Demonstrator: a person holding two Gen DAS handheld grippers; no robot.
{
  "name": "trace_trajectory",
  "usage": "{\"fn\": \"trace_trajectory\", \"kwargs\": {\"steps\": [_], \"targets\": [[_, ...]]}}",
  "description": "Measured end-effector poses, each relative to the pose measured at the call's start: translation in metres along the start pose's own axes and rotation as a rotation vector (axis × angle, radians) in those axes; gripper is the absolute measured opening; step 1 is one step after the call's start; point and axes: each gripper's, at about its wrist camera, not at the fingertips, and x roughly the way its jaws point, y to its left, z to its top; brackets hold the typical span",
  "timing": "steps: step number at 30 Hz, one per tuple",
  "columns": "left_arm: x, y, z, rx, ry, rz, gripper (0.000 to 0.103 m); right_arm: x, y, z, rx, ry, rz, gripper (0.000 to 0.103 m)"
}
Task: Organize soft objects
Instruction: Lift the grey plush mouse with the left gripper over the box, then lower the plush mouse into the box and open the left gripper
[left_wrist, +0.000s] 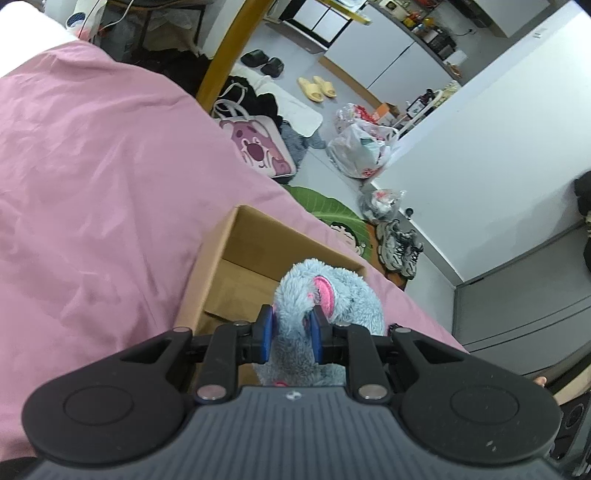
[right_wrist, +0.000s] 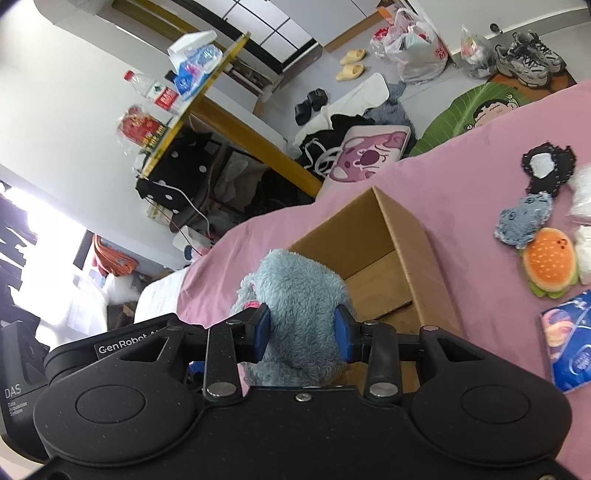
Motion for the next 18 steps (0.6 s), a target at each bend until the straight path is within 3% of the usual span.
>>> {"fn": "trace_trajectory", "kwargs": {"steps": [18], "targets": [[0.043,0.012,0.024,-0.014,0.030,0.061,0.020,0.048,0.002,0.013,-0.022,0.045,-0.064,0.042]]}}
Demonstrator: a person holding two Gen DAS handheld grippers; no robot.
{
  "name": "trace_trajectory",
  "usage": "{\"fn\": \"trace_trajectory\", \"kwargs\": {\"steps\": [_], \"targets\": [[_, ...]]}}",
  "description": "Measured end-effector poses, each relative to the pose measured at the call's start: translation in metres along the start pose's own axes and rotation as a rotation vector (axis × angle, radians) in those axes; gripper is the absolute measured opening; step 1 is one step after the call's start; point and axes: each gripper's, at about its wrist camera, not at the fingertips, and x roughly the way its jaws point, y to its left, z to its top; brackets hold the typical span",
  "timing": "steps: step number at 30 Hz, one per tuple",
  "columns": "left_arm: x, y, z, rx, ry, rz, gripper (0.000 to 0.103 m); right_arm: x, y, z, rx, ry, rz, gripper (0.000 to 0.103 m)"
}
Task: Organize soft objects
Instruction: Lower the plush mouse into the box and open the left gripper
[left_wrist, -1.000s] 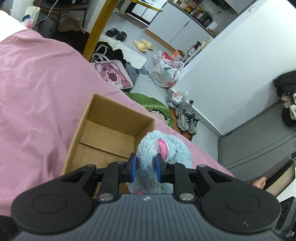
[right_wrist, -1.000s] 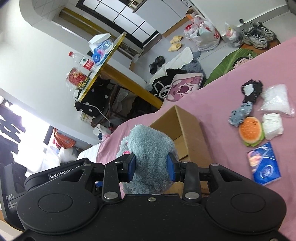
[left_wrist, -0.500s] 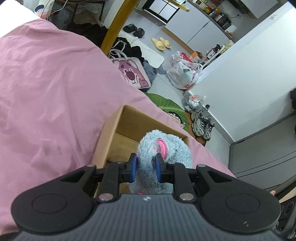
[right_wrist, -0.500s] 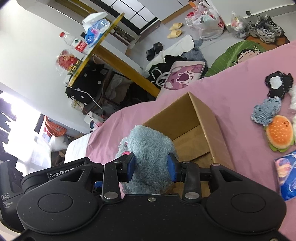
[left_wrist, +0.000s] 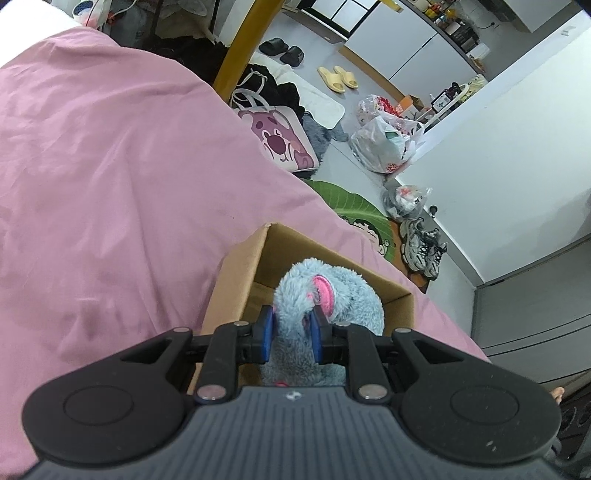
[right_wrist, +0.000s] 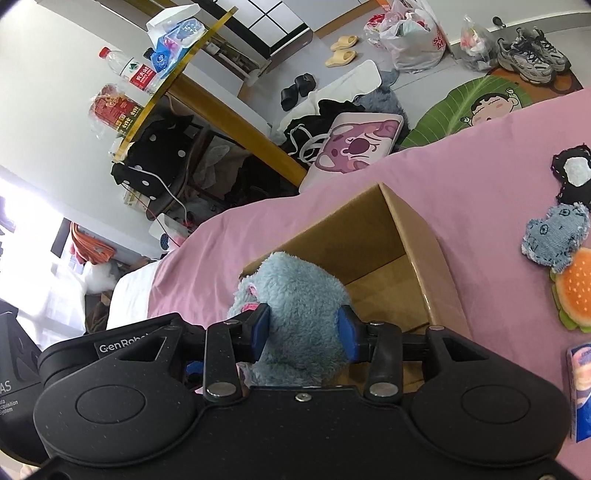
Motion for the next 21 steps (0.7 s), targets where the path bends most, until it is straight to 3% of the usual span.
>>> {"fn": "trace_trajectory", "kwargs": {"steps": [3,6,11,14,16,21], "targets": [[0.000,-0.003,0.002,0.013,-0.010,0.039,0.020,-0.001,0.002,0.002,-0.006,-0.008,-0.016,0.042],[-0.008,-0.006,0.003,0.021,-0.041,0.070,0.024,-0.006,0.005,0.002,-0.021,-0.018,-0.042,0.054],[-0.026,-0.013,0.002,0.036,-0.061,0.080,0.028,-0.024,0.013,0.000,-0.053,-0.049,-0.064,0.063],[-0.039,-0.019,-0.001,0.051,-0.081,0.091,0.035,-0.036,0.017,-0.003,-0.073,-0.063,-0.062,0.066],[-0.049,-0.023,-0.003,0.057,-0.101,0.093,0.046,-0.042,0.019,-0.003,-0.079,-0.068,-0.058,0.068],[-0.068,-0.032,-0.012,0.083,-0.134,0.112,0.061,-0.060,0.021,-0.006,-0.095,-0.089,-0.052,0.073]]}}
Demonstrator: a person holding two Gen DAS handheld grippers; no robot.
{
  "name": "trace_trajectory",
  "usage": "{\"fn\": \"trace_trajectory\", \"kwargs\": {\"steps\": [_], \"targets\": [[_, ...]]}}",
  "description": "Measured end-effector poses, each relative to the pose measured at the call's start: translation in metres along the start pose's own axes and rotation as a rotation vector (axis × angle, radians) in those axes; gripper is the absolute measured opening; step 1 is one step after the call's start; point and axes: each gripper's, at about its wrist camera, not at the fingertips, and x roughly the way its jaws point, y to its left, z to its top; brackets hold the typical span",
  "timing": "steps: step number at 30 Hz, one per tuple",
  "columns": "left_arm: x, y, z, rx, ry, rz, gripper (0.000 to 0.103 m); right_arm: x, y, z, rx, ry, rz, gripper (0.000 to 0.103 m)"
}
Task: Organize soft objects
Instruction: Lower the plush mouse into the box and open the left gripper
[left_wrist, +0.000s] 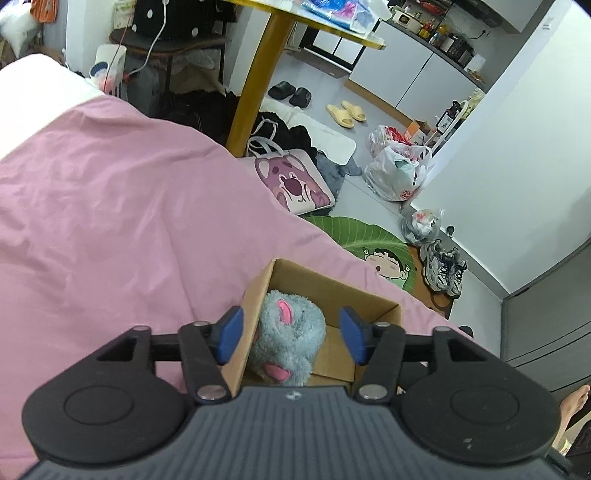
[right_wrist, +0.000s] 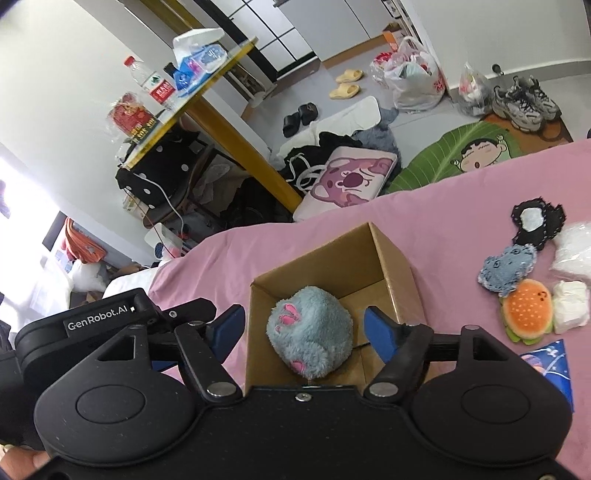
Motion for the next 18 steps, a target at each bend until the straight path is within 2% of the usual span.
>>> {"fn": "trace_trajectory", "kwargs": {"steps": [4,8,11,14,16,18], "targets": [[-0.013,-0.005,-0.007,0.020,-0.012,0.019,0.073,-0.017,-0.002,-0.002,-0.016,-0.005,0.010,0.081],[-0.028,-0.009,-0.015,0.034,-0.032,0.031,0.079,-0.034,-0.004,-0.004,-0.042,-0.013,0.018,0.084],[-0.039,-0.015,-0.022,0.058,-0.060,0.066,0.083,-0.046,-0.010,-0.004,-0.051,-0.016,0.021,0.085],[-0.048,-0.023,-0.029,0.090,-0.079,0.072,0.087,-0.060,-0.015,-0.005,-0.047,-0.015,0.057,0.086],[-0.051,-0.027,-0.034,0.095,-0.070,0.065,0.089,-0.069,-0.015,-0.007,-0.078,-0.027,0.052,0.097],[-0.053,-0.034,-0.040,0.120,-0.056,0.091,0.090,-0.081,-0.016,-0.008,-0.101,-0.051,0.043,0.098]]}}
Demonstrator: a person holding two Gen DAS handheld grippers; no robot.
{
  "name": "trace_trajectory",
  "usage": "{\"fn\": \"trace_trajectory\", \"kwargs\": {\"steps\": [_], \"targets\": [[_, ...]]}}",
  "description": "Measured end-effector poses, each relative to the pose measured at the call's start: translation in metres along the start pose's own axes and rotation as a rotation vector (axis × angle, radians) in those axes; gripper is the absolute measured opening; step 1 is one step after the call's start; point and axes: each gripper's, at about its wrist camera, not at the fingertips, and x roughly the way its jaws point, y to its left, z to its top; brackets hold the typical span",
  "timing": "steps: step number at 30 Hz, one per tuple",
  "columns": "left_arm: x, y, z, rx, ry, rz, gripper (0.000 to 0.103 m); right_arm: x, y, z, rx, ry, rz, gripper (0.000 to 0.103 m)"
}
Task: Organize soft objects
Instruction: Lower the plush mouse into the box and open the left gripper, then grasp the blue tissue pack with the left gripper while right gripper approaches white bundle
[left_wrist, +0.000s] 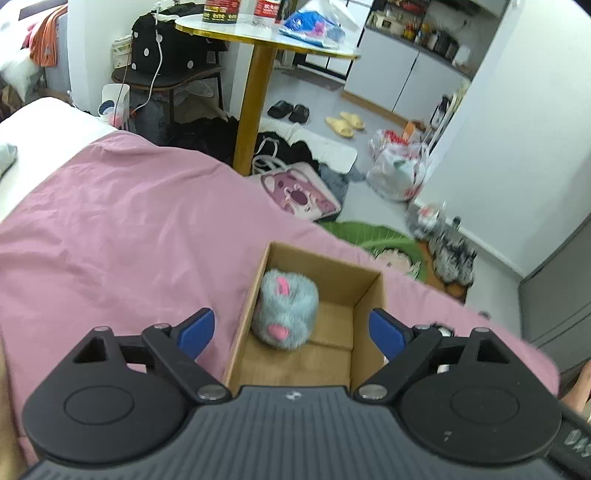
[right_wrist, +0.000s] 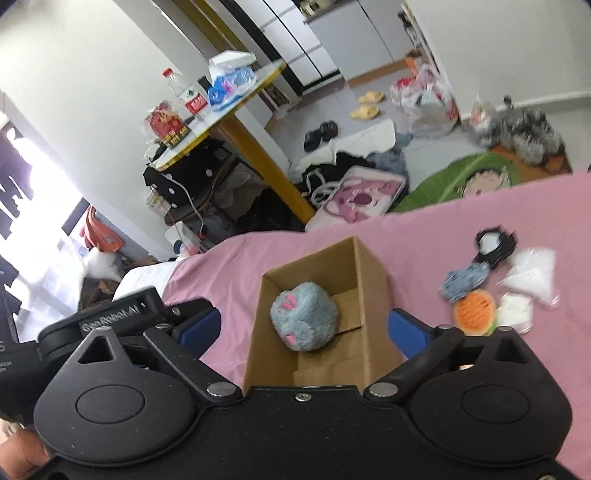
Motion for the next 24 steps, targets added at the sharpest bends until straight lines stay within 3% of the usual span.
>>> {"fn": "trace_trajectory", "kwargs": {"steps": [5,12,24], "targets": [[-0.015,-0.017,-0.010,0.041,-0.014,0.016,0.091,-0.024,-0.012,0.003,-0.004,-0.019,-0.001,0.103],[-0.034,-0.040,-0.027,0.071,-0.035,-0.009,0.102,-0.054,-0.034,0.003,-0.029,-0.034,-0.032,0.103],[-0.054,-0.069,-0.050,0.089,-0.060,-0.029,0.103,-0.090,-0.067,-0.001,-0.032,-0.060,-0.039,0.103]]}}
